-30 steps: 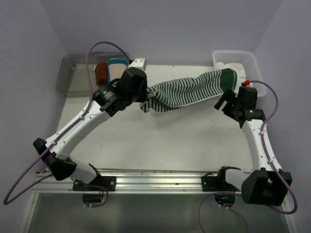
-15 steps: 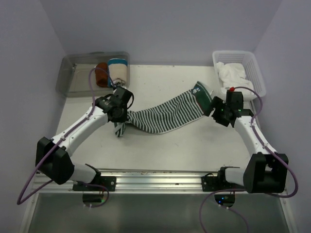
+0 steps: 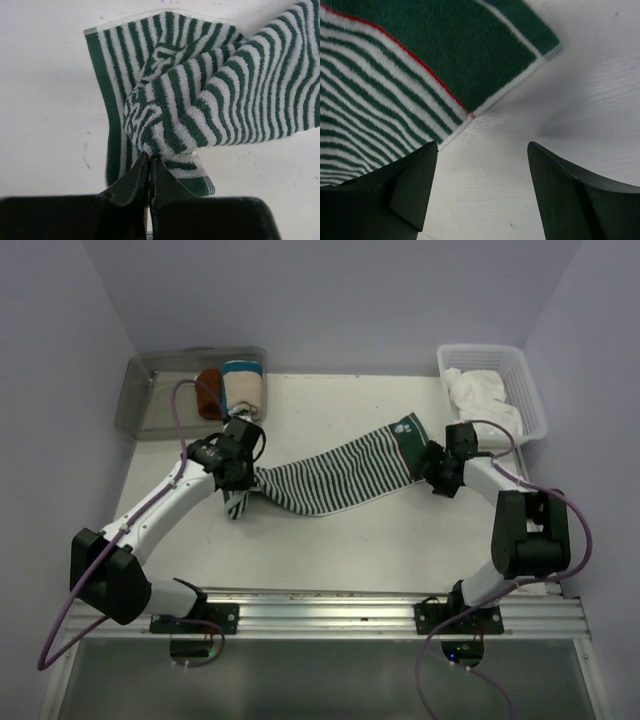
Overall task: Roll the towels
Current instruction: Flatten the towel
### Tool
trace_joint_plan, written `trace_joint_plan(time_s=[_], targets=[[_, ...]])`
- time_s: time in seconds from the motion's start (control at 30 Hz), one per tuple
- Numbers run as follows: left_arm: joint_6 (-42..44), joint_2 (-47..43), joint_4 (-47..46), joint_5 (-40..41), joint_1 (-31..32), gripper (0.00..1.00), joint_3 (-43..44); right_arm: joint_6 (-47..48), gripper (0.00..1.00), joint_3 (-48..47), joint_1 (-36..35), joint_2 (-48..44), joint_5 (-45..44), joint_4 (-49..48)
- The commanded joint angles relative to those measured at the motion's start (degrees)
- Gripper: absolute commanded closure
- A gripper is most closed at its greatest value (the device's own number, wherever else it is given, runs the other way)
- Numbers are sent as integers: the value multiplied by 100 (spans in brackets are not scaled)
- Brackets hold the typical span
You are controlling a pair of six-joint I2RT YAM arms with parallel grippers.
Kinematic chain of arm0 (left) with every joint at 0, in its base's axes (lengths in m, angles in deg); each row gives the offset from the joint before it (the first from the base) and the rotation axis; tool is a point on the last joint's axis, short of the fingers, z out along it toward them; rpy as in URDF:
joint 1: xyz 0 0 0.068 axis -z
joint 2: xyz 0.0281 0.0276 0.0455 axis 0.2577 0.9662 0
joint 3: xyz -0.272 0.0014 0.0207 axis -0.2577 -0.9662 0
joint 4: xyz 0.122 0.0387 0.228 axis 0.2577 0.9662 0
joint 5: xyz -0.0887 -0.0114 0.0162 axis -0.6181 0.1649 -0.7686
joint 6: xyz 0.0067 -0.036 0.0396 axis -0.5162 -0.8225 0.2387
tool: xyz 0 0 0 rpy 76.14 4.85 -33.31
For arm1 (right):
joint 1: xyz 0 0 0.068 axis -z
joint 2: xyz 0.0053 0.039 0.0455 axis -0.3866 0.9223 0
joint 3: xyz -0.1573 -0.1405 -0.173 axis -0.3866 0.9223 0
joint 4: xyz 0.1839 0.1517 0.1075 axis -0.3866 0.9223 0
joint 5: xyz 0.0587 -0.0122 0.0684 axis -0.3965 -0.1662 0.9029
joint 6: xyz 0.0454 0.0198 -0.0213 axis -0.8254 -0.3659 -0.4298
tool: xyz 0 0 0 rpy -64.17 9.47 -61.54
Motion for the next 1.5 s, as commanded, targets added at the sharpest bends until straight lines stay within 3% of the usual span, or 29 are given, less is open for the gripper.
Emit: trace_joint_plan(time_s=[0.0, 0.2, 0.4, 0.5, 0.53, 0.57, 0.87, 1.13, 1.3, 1.37, 1.47], targets=[[251, -39, -172, 99, -274, 100, 115, 146, 24, -517, 182, 428, -243, -310], [321, 84, -234, 19, -432, 100, 168, 199, 27, -870, 182, 1028, -330, -379], [339, 84, -243, 10, -485, 100, 185, 182, 40, -853, 182, 1319, -199, -546], [383, 93, -234, 28, -520, 100, 185, 199, 74, -808, 182, 1301, -208, -512], [400, 84, -251, 37, -564, 100, 185, 199, 94, -774, 191, 1249, -216, -511], [426, 93, -251, 54, -582, 100, 185, 173, 100, -747, 182, 1109, -234, -503], [725, 383, -269, -60, -854, 100, 905, 147, 100, -1220, 182, -350, -401, 86], [971, 1060, 56, -209, -1144, 100, 2812, 67, 100, -2688, 182, -1395, -646, 807], [1060, 849, -67, -482, -1241, 100, 2612, 164, 100, -2197, 191, -2003, -674, 930], [1016, 805, -145, -491, -1250, 100, 2340, 173, 100, -1558, 148, -2091, -349, 878], [919, 743, -339, -552, -1250, 100, 1821, 225, 63, -819, -54, -1943, -138, 816]])
